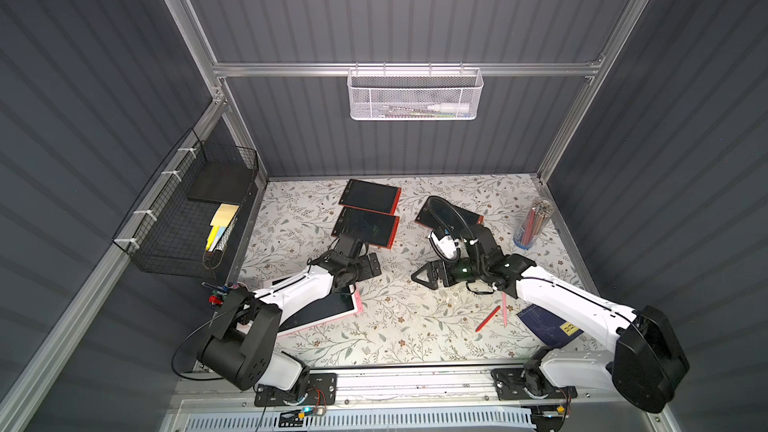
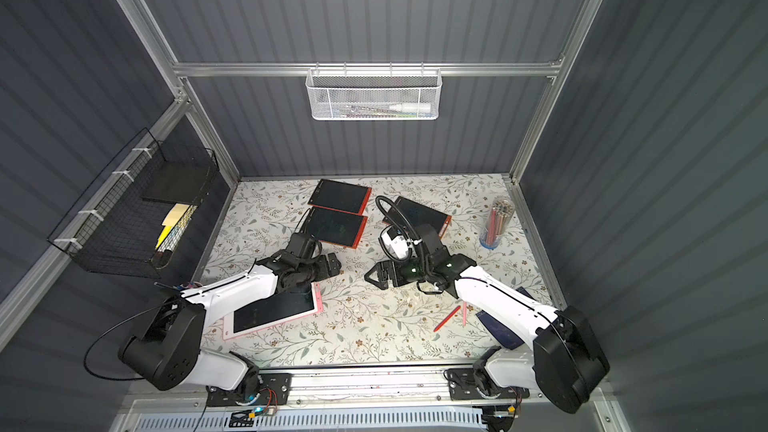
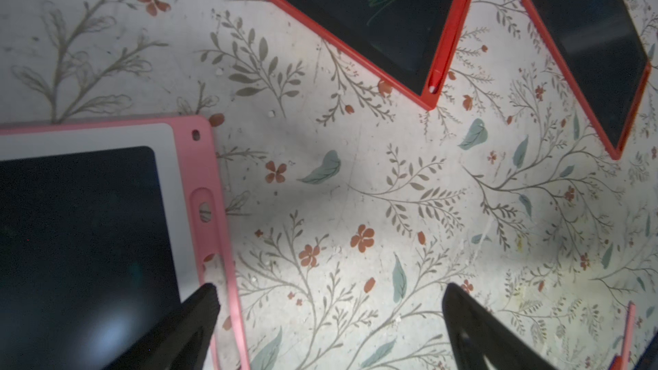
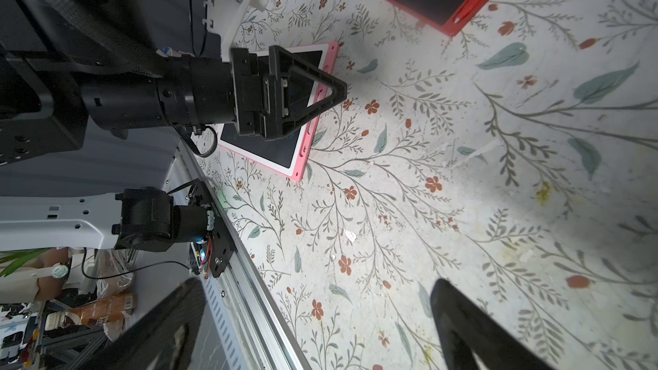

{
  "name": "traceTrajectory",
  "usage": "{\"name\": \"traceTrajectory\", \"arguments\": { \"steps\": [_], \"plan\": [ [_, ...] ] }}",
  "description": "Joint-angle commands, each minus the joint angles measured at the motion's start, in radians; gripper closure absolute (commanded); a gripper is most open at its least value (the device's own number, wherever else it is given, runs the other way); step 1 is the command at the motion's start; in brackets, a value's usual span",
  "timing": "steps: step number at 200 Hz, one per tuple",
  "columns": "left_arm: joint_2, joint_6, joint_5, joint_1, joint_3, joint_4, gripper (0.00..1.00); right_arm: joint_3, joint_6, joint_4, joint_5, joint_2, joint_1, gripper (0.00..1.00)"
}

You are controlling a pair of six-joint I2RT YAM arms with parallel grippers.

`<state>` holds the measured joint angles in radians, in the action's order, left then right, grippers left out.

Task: Place the stylus back onto the writing tablet
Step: Move the writing tablet to the center of the board.

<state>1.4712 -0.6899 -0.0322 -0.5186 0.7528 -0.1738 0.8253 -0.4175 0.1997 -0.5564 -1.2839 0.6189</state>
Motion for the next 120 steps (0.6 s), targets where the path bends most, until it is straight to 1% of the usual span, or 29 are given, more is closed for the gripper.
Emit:
{"name": "traceTrajectory", "arguments": {
  "steps": [1, 53, 103, 120],
  "plan": [
    [0.027, -0.004, -0.037, -0.008, -0.021, 0.023, 0.01, -0.003, 0.020, 0.017, 0.018, 0.006, 0.001, 0.01],
    [0.059, 0.006, -0.017, -0.014, -0.030, 0.064, 0.01, -0.003, 0.018, 0.020, 0.035, 0.003, 0.001, 0.02],
    [0.069, 0.011, -0.009, -0.020, -0.036, 0.066, 0.01, -0.012, 0.018, 0.023, 0.051, 0.006, 0.001, 0.02],
    [0.067, 0.015, 0.021, -0.025, -0.040, 0.081, 0.01, -0.017, 0.018, 0.022, 0.066, 0.005, 0.000, 0.02]
  ]
}}
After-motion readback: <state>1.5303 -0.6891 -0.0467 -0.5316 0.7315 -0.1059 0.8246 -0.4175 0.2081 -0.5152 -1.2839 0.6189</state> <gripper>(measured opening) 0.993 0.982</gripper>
